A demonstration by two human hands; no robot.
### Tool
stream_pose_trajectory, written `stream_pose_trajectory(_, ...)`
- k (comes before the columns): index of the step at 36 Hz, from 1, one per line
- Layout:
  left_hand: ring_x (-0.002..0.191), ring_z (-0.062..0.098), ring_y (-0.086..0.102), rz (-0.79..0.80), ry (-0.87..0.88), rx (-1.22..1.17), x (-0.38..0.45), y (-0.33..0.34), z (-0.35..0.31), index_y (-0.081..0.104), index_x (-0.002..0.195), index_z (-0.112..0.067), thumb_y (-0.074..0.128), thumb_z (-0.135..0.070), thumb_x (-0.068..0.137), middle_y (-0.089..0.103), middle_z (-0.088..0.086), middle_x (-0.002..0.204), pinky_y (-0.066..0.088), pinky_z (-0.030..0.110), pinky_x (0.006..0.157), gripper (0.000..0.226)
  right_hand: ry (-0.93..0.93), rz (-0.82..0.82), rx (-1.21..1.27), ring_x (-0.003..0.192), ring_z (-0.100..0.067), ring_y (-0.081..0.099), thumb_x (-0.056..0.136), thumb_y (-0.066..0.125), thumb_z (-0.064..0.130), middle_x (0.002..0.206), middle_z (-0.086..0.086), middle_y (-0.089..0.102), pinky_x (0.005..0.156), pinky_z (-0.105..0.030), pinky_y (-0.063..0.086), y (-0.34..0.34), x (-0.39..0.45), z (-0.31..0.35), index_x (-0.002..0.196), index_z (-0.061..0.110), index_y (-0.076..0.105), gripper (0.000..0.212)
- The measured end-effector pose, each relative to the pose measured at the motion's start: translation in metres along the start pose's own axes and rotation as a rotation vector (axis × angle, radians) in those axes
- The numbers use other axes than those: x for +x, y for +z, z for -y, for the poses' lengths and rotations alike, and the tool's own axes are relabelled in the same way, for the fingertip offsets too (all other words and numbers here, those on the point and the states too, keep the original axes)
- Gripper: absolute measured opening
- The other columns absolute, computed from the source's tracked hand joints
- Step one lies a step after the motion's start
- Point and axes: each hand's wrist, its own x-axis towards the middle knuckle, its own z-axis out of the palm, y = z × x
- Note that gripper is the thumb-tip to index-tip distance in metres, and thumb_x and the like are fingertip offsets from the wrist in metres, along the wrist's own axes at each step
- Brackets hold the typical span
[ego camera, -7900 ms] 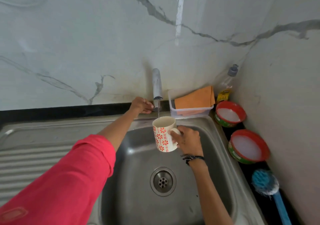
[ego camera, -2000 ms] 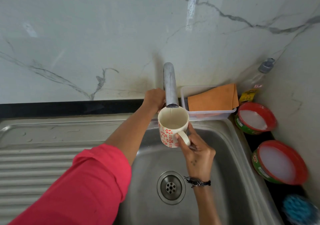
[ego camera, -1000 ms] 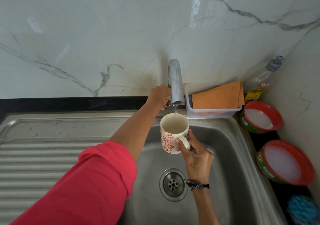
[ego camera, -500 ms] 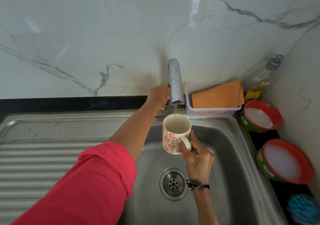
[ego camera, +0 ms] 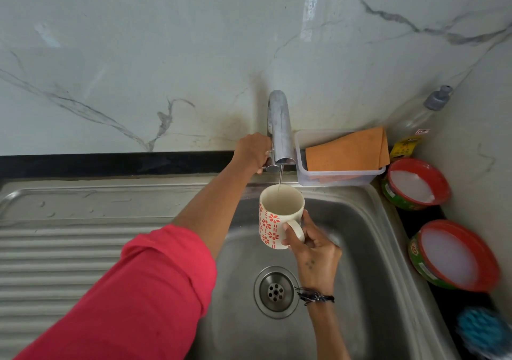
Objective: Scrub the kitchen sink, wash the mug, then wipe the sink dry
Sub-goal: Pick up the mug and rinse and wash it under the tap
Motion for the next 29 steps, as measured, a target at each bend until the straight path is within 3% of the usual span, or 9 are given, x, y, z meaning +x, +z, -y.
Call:
stream_pose_trajectory(3,0.103,0.033,0.061,-0.029,0.021,0.121,-0.002,-0.001,0.004,0.054,0.118,0.005,0.05,-0.007,0.095,0.062,0.022,0.114,0.049,0.041,0.093,0.027,-0.01,-0.002,-0.014,0.07,0.013,0.06,0.076,0.076,0.012,0.101,-0.017,0.072,0.056,0.0,0.043,0.001,-0.001,0.001,0.091,-0.005,0.071,0.023)
stream_pose_trajectory(8,0.101,0.03,0.062,-0.026,0.071,0.28,-0.006,-0.003,0.005,0.058,0.114,0.002,0.052,-0.01,0.094,0.064,0.018,0.109,0.049,0.038,0.092,0.024,0.022,0.005,0.023,0.071,0.015,0.061,0.073,0.077,0.016,0.106,-0.018,0.07,0.058,0.0,0.044,0.002,-0.001,0.006,0.093,-0.007,0.07,0.031)
stream_pose_trajectory(11,0.098,0.029,0.063,-0.017,0.09,0.338,-0.007,-0.005,0.005,0.062,0.106,0.002,0.062,-0.006,0.086,0.066,0.017,0.106,0.05,0.034,0.086,0.021,0.021,0.002,0.083,0.072,0.01,0.062,0.067,0.069,0.041,0.104,-0.017,0.071,0.058,-0.001,0.044,0.003,-0.002,0.009,0.092,0.006,0.07,0.044)
stream_pose_trajectory(13,0.096,0.029,0.063,-0.019,0.089,0.342,-0.006,-0.004,0.006,0.064,0.101,0.003,0.063,-0.004,0.084,0.067,0.017,0.104,0.048,0.033,0.082,0.018,0.022,-0.008,0.094,0.07,0.007,0.063,0.065,0.064,0.046,0.102,-0.017,0.071,0.057,-0.002,0.045,0.003,-0.003,0.011,0.1,0.016,0.061,0.046)
stream_pose_trajectory(17,0.093,0.028,0.064,-0.048,0.103,0.324,-0.006,-0.001,0.009,0.064,0.099,0.004,0.063,-0.004,0.085,0.067,0.017,0.102,0.049,0.032,0.08,0.016,-0.013,0.008,0.024,0.075,0.003,0.065,0.072,0.072,0.033,0.104,-0.016,0.071,0.058,-0.01,0.051,0.004,-0.002,0.007,0.101,0.013,0.058,0.038)
stream_pose_trajectory(21,0.086,0.027,0.063,-0.071,0.104,0.3,-0.007,0.001,0.015,0.064,0.096,0.001,0.064,-0.005,0.085,0.065,0.015,0.093,0.046,0.028,0.073,0.013,-0.004,0.022,-0.011,0.073,0.016,0.06,0.076,0.075,0.005,0.104,-0.018,0.071,0.06,-0.001,0.047,0.007,-0.001,-0.002,0.092,-0.003,0.072,0.019)
stream_pose_trajectory(26,0.062,0.012,0.049,-0.078,0.04,0.236,-0.006,0.002,0.02,0.064,0.078,-0.005,0.07,-0.007,0.079,0.069,0.011,0.084,0.04,0.026,0.066,0.007,-0.005,0.015,-0.001,0.073,0.009,0.062,0.076,0.074,0.006,0.109,-0.014,0.07,0.062,-0.002,0.047,0.004,0.001,0.0,0.096,-0.003,0.072,0.022)
stream_pose_trajectory(29,0.07,0.012,0.051,-0.111,-0.021,0.154,-0.007,0.004,0.021,0.067,0.093,-0.002,0.071,-0.01,0.08,0.066,0.007,0.085,0.039,0.025,0.069,0.016,-0.012,0.011,0.006,0.072,0.017,0.06,0.078,0.074,0.007,0.109,-0.011,0.07,0.06,-0.001,0.046,0.003,0.001,0.002,0.098,-0.001,0.072,0.022)
